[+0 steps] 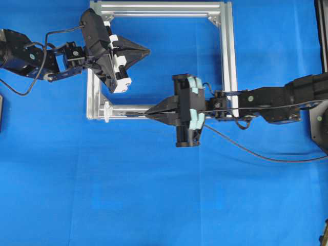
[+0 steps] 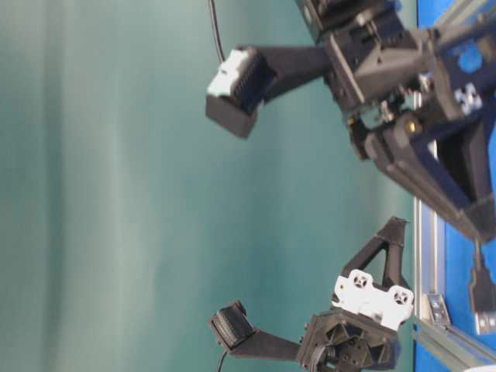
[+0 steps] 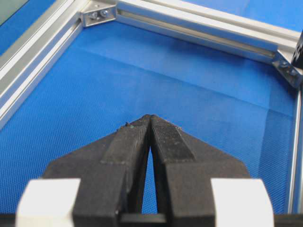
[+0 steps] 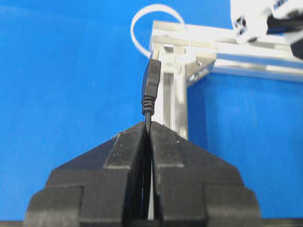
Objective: Insert the wire through the string loop located on the left side.
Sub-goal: 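Move the right gripper left, pushing the plug through the white zip-tie loop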
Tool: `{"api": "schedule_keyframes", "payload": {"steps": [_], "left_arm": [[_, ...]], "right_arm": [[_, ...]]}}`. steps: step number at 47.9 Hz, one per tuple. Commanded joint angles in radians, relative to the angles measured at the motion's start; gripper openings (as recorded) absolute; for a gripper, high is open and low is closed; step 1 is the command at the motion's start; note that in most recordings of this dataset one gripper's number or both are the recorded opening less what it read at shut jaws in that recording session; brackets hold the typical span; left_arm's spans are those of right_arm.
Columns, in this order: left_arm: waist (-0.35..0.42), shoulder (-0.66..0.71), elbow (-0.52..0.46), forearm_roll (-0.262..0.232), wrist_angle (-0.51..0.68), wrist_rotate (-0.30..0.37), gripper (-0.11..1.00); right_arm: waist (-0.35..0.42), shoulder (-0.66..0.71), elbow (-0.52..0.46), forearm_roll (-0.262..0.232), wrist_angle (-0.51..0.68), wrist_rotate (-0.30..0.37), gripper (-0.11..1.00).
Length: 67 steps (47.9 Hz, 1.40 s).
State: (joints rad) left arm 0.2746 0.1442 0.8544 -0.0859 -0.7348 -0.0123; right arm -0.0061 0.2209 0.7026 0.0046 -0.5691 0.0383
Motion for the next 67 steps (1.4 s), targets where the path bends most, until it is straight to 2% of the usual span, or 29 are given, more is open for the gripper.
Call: {"api": "schedule_keyframes", "payload": {"steps": [1,12,67], "left_arm": [[0.002,-0.032,-0.009,0.003,-0.006,-0.002,0.0],[0.002,-0.032,-0.008,0.003,-0.006,-0.002,0.0],[0.002,-0.032,-0.011,0.003,-0.006,-0.002,0.0]], "right_arm": [[-0.008,-0.003,-0.043,0.002,0.005,0.002,-0.01],[-0.015,0.032,-0.077,0.0,0.029,0.002,-0.01],[-0.017,0.032,-0.074,0.0,0.023,0.002,-0.01]]}}
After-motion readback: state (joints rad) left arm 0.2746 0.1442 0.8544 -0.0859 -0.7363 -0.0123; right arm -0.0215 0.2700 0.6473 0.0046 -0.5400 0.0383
